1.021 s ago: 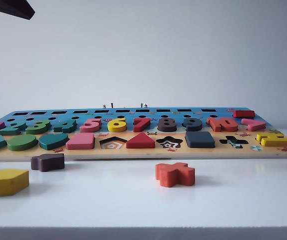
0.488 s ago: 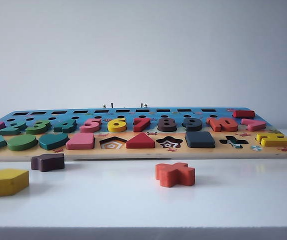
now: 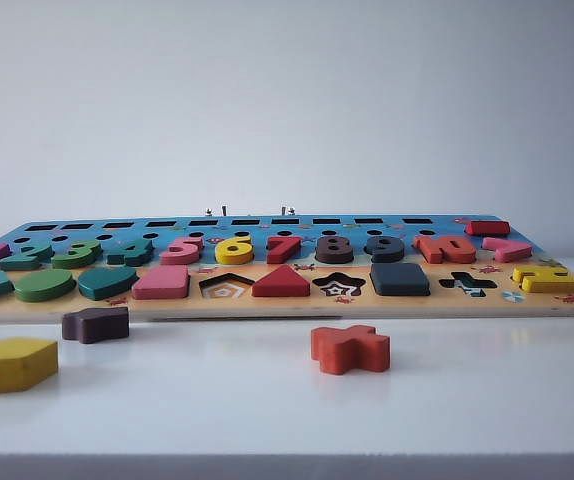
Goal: Insert the cube into the slot.
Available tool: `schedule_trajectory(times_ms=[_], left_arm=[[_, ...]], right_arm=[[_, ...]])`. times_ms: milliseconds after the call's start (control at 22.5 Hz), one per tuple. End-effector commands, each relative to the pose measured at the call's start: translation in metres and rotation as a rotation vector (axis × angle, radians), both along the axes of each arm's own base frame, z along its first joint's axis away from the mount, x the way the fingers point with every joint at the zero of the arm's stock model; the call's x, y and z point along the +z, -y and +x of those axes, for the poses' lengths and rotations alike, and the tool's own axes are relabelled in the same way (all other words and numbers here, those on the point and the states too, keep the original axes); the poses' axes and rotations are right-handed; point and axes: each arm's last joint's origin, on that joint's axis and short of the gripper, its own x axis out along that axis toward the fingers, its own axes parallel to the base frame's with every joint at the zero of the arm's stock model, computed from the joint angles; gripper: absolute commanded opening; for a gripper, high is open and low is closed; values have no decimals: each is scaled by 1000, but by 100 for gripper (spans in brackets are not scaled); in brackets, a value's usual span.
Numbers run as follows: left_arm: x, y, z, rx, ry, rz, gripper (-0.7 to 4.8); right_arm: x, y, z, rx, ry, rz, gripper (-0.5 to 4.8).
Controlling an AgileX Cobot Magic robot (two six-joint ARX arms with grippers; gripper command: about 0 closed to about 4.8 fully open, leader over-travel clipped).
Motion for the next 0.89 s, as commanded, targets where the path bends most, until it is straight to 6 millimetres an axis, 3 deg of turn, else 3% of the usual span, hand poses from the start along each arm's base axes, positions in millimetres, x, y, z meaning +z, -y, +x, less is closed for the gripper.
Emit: schedule_trajectory(times_ms=[44, 133, 888], left_arm=[[-7, -3, -2, 46, 29, 2, 17], [-15, -4, -3, 54, 27, 2, 17], [-61, -5, -5, 102, 74, 9, 17]], right_arm=[[-4, 0, 1, -1, -19, -42, 15], [-4, 0, 1, 0, -23, -58, -6], [-10, 1, 0, -25, -86, -70, 0]])
